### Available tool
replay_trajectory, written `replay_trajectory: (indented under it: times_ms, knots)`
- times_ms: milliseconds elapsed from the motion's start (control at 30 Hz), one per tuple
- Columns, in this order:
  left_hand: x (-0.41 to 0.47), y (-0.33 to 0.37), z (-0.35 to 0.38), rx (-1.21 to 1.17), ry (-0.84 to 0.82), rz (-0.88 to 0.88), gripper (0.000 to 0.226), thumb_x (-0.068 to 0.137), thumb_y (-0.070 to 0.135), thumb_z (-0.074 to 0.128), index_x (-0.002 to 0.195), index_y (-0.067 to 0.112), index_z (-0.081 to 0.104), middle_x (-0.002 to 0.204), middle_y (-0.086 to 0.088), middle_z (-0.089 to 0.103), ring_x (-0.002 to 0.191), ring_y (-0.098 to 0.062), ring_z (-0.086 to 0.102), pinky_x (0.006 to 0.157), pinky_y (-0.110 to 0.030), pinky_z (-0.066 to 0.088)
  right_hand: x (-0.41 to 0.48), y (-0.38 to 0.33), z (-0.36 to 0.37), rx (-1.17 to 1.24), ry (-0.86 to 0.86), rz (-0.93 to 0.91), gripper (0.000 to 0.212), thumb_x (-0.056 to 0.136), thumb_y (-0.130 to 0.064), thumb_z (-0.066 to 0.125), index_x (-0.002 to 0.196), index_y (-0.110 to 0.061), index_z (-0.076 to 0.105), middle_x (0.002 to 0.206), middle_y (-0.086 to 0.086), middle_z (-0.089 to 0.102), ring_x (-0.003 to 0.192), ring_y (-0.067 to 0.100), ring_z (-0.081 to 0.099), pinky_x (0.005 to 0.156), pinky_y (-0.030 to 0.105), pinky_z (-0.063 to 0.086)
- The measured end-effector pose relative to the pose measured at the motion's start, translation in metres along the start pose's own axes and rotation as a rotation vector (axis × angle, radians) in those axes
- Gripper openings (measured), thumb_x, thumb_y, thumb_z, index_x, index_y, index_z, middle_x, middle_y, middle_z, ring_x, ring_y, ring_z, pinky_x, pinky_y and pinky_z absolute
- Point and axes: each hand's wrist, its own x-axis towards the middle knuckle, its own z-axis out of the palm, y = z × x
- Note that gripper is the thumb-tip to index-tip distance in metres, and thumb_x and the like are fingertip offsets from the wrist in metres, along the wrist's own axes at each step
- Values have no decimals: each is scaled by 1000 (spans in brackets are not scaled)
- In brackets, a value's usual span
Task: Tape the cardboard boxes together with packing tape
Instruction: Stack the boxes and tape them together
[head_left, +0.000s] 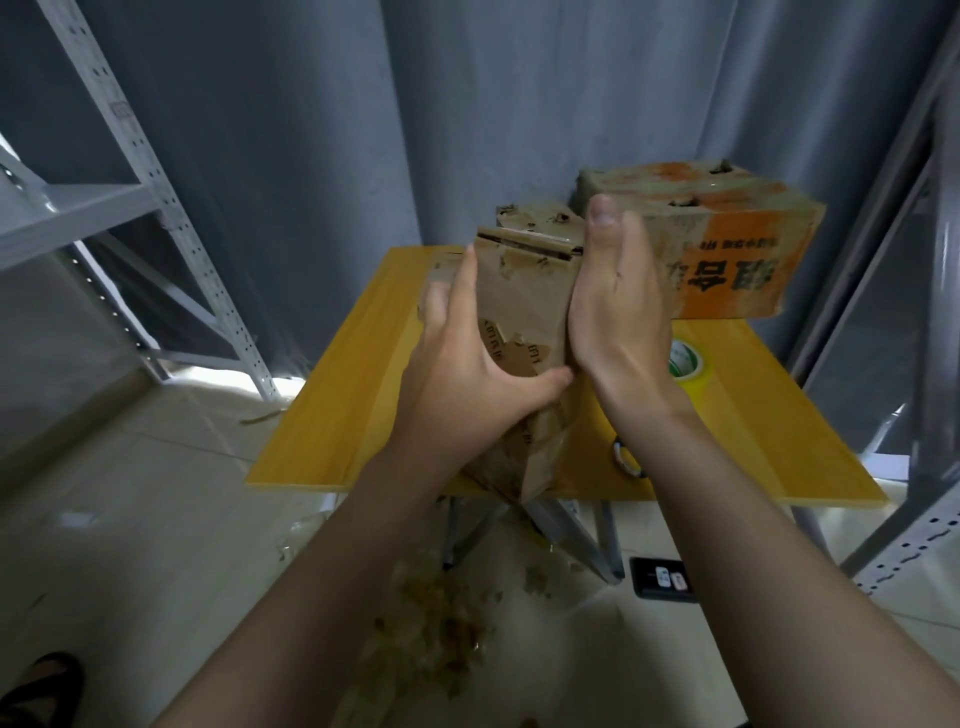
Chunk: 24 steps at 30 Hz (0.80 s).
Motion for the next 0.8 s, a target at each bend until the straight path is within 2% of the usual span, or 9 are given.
replay_trajectory:
  times_ms: [100, 167, 233, 433, 500, 567, 633, 700, 800]
  knots:
    - [1, -2, -6, -56, -31, 0, 136, 53, 75, 76, 165, 33, 12, 151, 9, 34, 130, -1, 42, 84, -5, 33, 3, 5, 0, 57, 54, -52, 61, 100, -63, 28, 82, -12, 56, 64, -12, 48, 64, -5, 51, 58, 24, 35]
    - [1, -6, -8, -79, -47, 17, 136, 53, 76, 76, 165, 31, 14, 153, 9, 34, 136, -3, 40, 91, -4, 33, 5, 8, 0, 94, 72, -48, 50, 106, -52, 34, 69, -21, 48, 60, -11, 43, 57, -2, 46, 55, 22, 31]
    - [2, -8, -10, -103, -63, 30, 136, 53, 74, 78, 165, 31, 15, 152, 10, 35, 137, -5, 41, 102, -14, 39, 7, 11, 0, 115, 94, -48, 49, 111, -37, 39, 63, -24, 41, 57, -11, 39, 54, 1, 43, 54, 21, 31]
    - [3, -12, -12, -129, -95, 45, 134, 55, 72, 80, 166, 31, 16, 147, 12, 38, 135, -3, 42, 110, -27, 43, 12, 18, -5, 79, 92, -66, 57, 112, -26, 37, 69, 7, 55, 58, 5, 44, 56, 12, 41, 52, 20, 26]
    - [5, -15, -12, -155, -98, 46, 133, 56, 70, 81, 166, 32, 16, 144, 16, 39, 135, -1, 42, 112, -30, 44, 11, 17, -7, 70, 80, -72, 56, 112, -24, 37, 69, 5, 56, 58, 3, 43, 54, 11, 40, 52, 19, 25]
    - [6, -19, -13, -202, -106, 33, 130, 59, 65, 83, 165, 37, 15, 138, 23, 40, 133, -3, 45, 110, -37, 49, 9, 16, -8, 87, 50, -61, 52, 113, -24, 39, 65, -10, 52, 57, -4, 41, 52, 6, 41, 53, 18, 25]
    - [5, -24, -13, -314, -136, 26, 125, 63, 56, 86, 164, 43, 14, 139, 23, 45, 129, -9, 54, 99, -41, 57, 7, 15, -7, 155, -8, -32, 47, 113, -27, 40, 66, -24, 47, 60, -10, 44, 55, 0, 45, 55, 16, 28]
    - [4, -29, -12, -455, -174, 43, 118, 69, 41, 86, 162, 47, 14, 138, 14, 53, 123, -16, 63, 85, -33, 61, 6, 12, -4, 206, -98, 64, 38, 111, -41, 39, 82, -25, 56, 74, -11, 57, 67, -4, 53, 62, 17, 36]
    - [4, -26, -10, -569, -201, 65, 90, 79, 29, 77, 148, 54, 26, 147, -3, 55, 130, -25, 61, 89, -32, 56, 7, 11, 2, 213, -250, 216, 49, 103, -68, 27, 114, -31, 57, 102, -15, 64, 93, -8, 57, 75, 20, 39]
